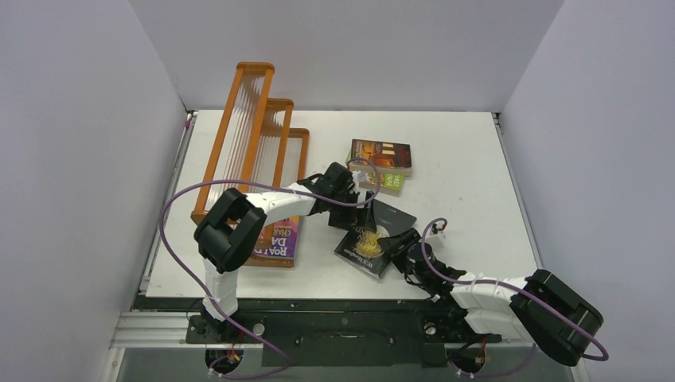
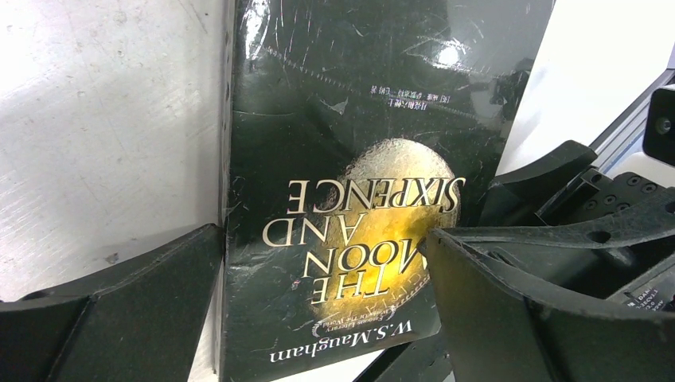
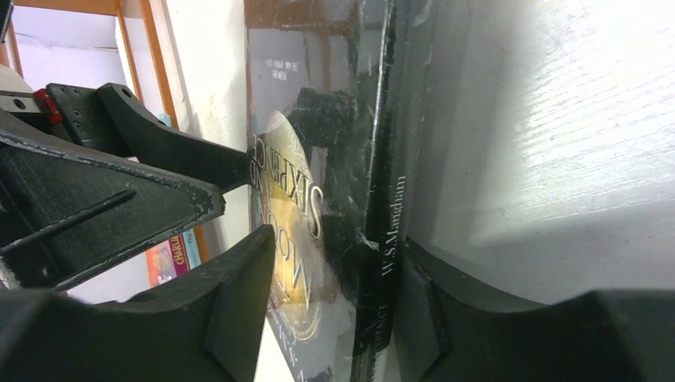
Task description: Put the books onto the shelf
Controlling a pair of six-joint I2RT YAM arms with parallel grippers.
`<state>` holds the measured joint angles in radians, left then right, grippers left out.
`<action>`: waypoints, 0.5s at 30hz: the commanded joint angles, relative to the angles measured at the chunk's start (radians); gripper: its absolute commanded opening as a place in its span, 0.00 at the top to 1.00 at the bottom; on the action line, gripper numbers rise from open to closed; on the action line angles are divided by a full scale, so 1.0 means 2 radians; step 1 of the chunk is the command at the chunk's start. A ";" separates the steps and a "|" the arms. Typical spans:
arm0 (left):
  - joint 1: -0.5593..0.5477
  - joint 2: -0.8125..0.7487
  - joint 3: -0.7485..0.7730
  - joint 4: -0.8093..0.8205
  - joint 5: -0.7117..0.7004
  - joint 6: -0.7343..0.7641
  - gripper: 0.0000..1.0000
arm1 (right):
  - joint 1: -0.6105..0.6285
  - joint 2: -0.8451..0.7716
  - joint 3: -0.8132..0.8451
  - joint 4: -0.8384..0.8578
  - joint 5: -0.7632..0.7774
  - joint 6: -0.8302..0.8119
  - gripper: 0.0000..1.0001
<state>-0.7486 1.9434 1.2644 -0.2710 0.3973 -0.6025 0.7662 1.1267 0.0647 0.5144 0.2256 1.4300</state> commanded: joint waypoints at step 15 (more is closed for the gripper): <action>-0.010 -0.033 0.012 0.003 0.041 0.006 0.04 | -0.061 -0.126 -0.020 -0.046 -0.032 -0.026 1.00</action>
<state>-0.7586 1.9430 1.2591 -0.2653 0.4423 -0.6052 0.6815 0.9237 0.0269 0.4454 0.1745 1.4376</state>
